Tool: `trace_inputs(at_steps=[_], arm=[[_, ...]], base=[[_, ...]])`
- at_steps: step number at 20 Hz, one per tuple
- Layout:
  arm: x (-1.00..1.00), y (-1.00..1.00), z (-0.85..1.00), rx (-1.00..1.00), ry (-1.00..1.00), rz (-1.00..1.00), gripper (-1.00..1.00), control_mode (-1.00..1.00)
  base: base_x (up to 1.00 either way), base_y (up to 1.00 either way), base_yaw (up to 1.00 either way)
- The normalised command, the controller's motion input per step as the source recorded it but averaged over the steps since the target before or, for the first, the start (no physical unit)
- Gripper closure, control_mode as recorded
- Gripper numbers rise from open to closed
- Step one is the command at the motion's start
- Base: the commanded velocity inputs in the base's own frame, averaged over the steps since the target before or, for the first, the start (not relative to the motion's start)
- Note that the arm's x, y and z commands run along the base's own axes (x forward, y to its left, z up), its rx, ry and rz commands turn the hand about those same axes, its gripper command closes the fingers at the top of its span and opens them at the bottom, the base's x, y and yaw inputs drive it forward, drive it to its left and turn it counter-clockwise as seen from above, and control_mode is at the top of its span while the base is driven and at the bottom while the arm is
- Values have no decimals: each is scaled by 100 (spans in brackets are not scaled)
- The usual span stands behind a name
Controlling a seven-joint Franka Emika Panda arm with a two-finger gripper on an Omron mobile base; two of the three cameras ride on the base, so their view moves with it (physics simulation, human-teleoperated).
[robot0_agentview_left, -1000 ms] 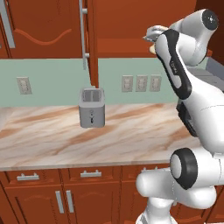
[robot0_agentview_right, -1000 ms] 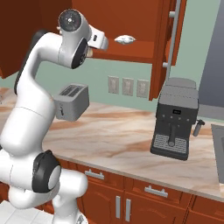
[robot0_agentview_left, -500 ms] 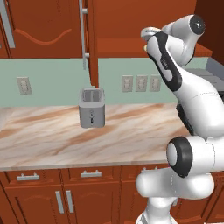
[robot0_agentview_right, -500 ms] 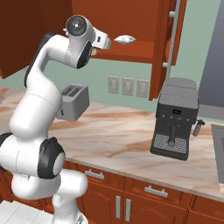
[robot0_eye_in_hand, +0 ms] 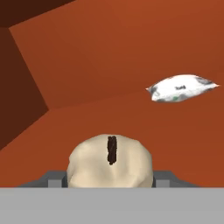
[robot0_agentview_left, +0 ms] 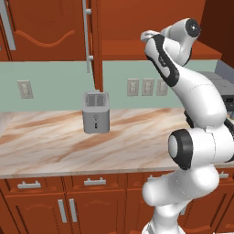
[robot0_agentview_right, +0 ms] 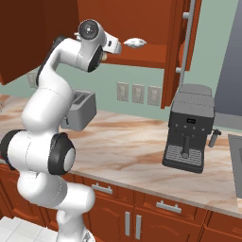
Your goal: Pick the candle and candle from the dining table and place them in the open cabinet. Close the cabinet after placing the objects.
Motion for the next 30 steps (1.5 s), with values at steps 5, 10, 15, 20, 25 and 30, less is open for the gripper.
trace_inputs(at_steps=[5,10,15,20,25,30], arm=[[16,6,0,-5,0,0,100,-100],[12,7,0,-12,0,0,100,-100],[26,2,0,-11,0,0,100,-100],[38,0,-8,-5,0,1,100,-100],[38,0,-23,-1,0,2,100,-100],[30,0,-22,0,4,2,100,-100]], base=[[0,0,0],[0,0,0],[0,0,0],[0,0,0],[0,0,0],[0,0,0]])
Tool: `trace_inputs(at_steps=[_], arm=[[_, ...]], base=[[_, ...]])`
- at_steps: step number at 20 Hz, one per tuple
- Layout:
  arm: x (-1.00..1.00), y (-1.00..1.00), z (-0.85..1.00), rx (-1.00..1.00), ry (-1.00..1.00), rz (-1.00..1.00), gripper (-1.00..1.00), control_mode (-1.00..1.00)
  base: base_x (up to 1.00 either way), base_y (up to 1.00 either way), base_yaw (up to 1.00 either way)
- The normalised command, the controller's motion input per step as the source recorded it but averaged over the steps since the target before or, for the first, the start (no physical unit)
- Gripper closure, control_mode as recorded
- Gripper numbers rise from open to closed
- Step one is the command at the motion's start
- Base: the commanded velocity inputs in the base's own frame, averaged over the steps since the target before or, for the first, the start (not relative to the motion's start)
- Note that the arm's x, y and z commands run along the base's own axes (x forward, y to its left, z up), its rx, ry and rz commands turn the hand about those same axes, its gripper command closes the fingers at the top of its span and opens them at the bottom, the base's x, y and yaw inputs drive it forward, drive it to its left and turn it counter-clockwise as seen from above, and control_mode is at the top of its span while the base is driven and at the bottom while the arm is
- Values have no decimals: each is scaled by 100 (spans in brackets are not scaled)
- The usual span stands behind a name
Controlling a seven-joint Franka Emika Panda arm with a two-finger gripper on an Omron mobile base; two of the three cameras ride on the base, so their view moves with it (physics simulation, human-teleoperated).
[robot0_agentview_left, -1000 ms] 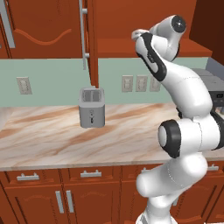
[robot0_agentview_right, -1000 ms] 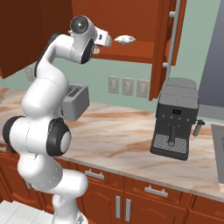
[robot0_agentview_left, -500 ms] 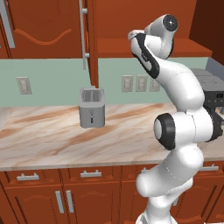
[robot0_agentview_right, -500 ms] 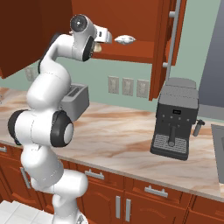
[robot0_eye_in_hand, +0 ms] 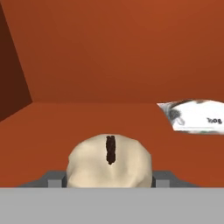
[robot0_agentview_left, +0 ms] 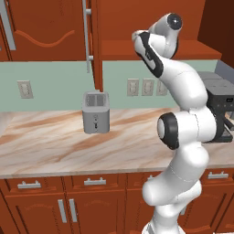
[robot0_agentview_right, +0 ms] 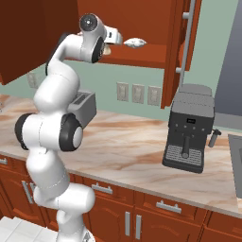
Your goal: Pick the candle and candle from the dining table and place them in the open cabinet. Close the cabinet after placing the objects.
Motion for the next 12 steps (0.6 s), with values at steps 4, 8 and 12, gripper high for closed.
trace_inputs(at_steps=[4,8,12], arm=[[28,0,-19,0,6,3,100,-100],[27,0,-25,-2,2,5,100,-100],[38,0,-33,-9,0,7,100,-100]], base=[[0,0,0],[0,0,0],[0,0,0]])
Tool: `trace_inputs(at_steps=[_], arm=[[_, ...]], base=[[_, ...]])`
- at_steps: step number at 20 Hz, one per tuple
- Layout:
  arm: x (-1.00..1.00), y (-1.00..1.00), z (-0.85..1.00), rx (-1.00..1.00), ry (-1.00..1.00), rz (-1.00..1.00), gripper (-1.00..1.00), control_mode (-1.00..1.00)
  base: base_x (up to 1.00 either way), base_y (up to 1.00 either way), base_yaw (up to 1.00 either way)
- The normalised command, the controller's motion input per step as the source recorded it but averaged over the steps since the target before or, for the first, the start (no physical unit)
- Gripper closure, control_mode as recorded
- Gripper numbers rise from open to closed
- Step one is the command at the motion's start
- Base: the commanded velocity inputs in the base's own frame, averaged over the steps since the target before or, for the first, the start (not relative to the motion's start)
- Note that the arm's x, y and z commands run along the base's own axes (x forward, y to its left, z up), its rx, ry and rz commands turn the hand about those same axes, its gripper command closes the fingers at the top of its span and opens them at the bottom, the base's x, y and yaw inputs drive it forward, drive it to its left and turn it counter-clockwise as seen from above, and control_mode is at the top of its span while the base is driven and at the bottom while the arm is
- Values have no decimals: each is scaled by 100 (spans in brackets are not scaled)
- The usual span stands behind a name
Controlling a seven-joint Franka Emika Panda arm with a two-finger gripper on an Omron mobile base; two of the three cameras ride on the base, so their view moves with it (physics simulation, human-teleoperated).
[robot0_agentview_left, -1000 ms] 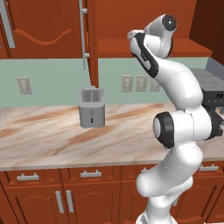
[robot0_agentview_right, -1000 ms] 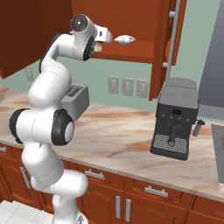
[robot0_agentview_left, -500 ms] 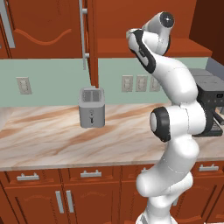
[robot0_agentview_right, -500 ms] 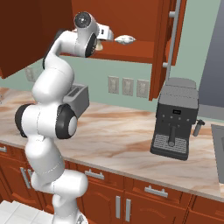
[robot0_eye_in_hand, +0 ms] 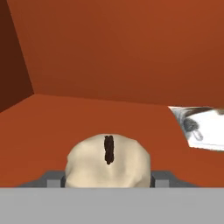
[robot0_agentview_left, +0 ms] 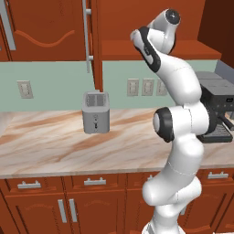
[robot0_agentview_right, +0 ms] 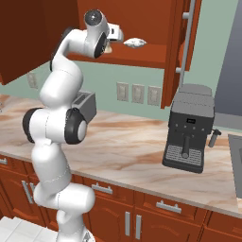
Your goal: Pick the candle and candle from the dining table and place them in the open cabinet. Close the cabinet after placing the objects.
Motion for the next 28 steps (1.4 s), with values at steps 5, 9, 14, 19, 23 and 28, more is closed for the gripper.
trace_inputs(at_steps=[5,9,14,19,23,28], arm=[[37,0,-37,-13,0,7,100,-100],[32,0,-31,-11,0,6,100,-100],[24,0,-33,-11,0,6,100,-100],[10,0,-40,-11,0,2,100,-100],[31,0,-24,-5,-3,0,100,-100],[37,0,-25,-6,-5,0,100,-100]], base=[[0,0,0],[0,0,0],[0,0,0],[0,0,0],[0,0,0],[0,0,0]])
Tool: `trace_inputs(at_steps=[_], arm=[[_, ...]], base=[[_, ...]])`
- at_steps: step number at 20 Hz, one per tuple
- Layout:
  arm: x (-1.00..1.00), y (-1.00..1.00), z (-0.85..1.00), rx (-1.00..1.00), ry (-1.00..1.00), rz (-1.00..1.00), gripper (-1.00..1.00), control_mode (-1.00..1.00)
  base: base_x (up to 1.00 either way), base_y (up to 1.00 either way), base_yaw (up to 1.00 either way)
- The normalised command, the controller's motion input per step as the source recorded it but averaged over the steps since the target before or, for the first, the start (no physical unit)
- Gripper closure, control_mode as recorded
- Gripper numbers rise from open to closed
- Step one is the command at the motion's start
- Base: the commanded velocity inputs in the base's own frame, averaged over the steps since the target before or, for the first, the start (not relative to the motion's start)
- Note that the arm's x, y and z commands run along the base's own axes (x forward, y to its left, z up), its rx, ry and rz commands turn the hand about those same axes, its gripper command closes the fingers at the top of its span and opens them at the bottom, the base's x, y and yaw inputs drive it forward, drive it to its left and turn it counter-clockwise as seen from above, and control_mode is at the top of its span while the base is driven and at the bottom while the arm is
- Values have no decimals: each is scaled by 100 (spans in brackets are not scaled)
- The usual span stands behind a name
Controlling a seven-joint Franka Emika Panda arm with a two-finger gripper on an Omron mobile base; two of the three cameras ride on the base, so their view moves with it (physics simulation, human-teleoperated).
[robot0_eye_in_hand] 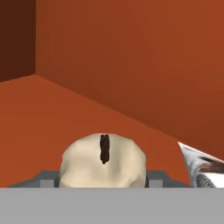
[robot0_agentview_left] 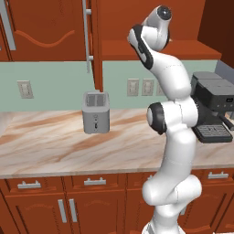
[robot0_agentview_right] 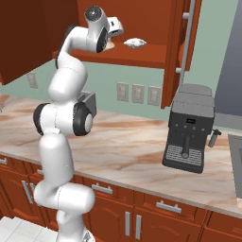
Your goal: Pick the candle and candle from the dining table and place them in the open cabinet. Close the cabinet after placing the objects.
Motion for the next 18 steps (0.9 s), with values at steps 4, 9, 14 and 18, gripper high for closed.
trace_inputs(at_steps=[4,9,14,18], arm=[[34,0,-38,-4,-3,0,100,-100],[7,2,-49,-1,0,0,-100,-100],[0,3,-43,0,0,0,-100,-100],[0,0,-40,0,0,0,-100,-100]], base=[[0,0,0],[0,0,0],[0,0,0],[0,0,0]])
